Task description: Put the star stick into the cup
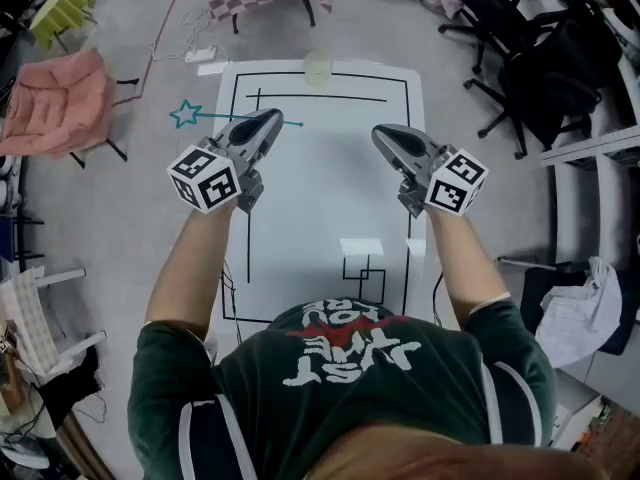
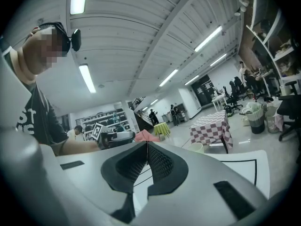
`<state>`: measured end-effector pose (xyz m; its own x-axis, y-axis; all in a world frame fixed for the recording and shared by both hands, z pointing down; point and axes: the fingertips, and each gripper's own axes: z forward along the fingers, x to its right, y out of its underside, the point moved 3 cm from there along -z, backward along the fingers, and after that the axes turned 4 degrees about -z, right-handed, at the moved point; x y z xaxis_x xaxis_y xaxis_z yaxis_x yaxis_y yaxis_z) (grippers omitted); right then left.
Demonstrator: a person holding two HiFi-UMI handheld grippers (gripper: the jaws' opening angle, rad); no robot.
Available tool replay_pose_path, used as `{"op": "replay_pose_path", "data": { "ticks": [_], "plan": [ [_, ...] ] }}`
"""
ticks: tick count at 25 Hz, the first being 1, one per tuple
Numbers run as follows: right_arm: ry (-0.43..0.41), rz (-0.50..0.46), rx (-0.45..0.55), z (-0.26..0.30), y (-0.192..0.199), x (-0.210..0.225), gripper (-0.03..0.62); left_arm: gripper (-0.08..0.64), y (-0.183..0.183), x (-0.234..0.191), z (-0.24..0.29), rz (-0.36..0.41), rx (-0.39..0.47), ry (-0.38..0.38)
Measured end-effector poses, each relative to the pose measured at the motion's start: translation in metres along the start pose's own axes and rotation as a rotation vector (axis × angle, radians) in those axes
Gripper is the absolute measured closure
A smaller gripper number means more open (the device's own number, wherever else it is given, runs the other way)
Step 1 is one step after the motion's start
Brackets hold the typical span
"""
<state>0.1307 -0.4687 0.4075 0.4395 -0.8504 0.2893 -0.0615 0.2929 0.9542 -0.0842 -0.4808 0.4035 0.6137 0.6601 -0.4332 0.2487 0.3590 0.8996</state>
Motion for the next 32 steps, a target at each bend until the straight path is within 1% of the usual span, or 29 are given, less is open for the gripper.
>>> {"op": "replay_pose_path", "data": {
  "ticks": [4,9,11,14,18,21,27,32],
  "plan": [
    [0.001,-0.028,0.001,0.036,0.008,0.051,0.558,0.541,0.003,-0.046,0.043,0.002,0.003,0.012],
    [0.001,-0.078,-0.02,0.075,0.025,0.104,0.558,0.541,0.013,-0.089,0.086,0.026,-0.02,0.04],
    [0.003,-0.105,-0.029,0.089,0.032,0.122,0.558,0.541,0.014,-0.104,0.102,0.045,-0.015,0.042],
    [0.003,-0.137,-0.035,0.105,0.042,0.143,0.558,0.541,0.015,-0.122,0.123,0.092,-0.008,0.048],
    [-0.002,-0.161,-0.035,0.12,0.056,0.162,0.558,0.541,0.016,-0.142,0.15,0.13,-0.011,0.063],
    [0.004,-0.162,-0.033,0.125,0.067,0.172,0.558,0.541,0.021,-0.155,0.165,0.141,-0.028,0.052],
    [0.028,-0.163,-0.044,0.143,0.084,0.189,0.558,0.541,0.036,-0.181,0.18,0.17,-0.098,0.02],
    [0.033,-0.177,-0.055,0.149,0.087,0.194,0.558,0.541,0.049,-0.189,0.188,0.199,-0.152,0.01]
  ]
}}
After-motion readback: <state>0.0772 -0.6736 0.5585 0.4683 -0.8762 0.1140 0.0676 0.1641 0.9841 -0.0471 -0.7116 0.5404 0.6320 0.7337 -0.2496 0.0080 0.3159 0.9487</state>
